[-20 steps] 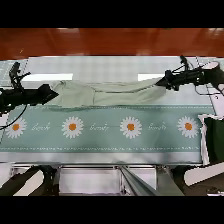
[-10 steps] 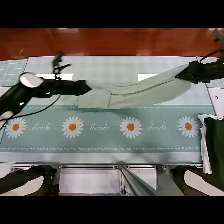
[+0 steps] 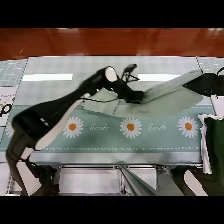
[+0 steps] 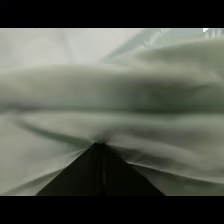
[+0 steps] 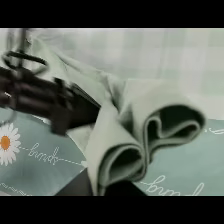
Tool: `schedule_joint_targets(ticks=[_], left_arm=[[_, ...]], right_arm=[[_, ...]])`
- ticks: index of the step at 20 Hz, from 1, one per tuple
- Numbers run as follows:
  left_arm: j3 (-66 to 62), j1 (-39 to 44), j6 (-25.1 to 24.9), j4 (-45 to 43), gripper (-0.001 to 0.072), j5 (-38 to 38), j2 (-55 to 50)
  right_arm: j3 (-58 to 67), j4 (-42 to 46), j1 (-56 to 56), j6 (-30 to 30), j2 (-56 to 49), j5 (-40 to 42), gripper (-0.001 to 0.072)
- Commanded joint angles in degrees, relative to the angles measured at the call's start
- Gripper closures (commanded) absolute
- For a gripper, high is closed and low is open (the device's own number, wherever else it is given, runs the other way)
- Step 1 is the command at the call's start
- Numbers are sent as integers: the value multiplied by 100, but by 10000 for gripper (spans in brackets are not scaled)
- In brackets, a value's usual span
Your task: Fold the shirts.
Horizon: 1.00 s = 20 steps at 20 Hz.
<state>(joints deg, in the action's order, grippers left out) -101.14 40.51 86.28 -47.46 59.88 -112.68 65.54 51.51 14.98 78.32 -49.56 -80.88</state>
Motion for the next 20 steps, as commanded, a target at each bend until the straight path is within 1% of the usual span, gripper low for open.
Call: schedule_joint_targets(ticks=[1,3,4,7,9,11,12,15,17,20], left_arm=[[-671,715,352,-50,692,247,-533],[-671,717,367,35,691,306,-509],[-671,595,450,48,691,413,-474],[-664,-118,328,-155,691,911,-101],[-590,-697,243,-549,690,1165,457],[-365,-1298,227,-1082,690,1106,1204],[-181,-1611,225,-1211,691,1034,1600],[841,-2673,-37,-1329,690,807,2999],[1908,-3440,-236,-1368,690,601,4019],[3672,-4575,-649,-1364,690,264,5497]], right_arm=[[-63,-15,2,44,140,26,680],[-63,-26,2,46,138,70,680],[-63,-35,2,48,138,116,680],[-61,-269,-28,52,125,212,680],[-61,-337,-343,57,11,402,680],[-61,-505,-968,57,-341,680,680],[-59,-658,-1292,57,-566,905,680],[155,-1115,-2282,48,-1475,1821,680],[511,-1276,-2813,48,-2212,2280,680],[1207,-1497,-3338,50,-3340,2533,680]])
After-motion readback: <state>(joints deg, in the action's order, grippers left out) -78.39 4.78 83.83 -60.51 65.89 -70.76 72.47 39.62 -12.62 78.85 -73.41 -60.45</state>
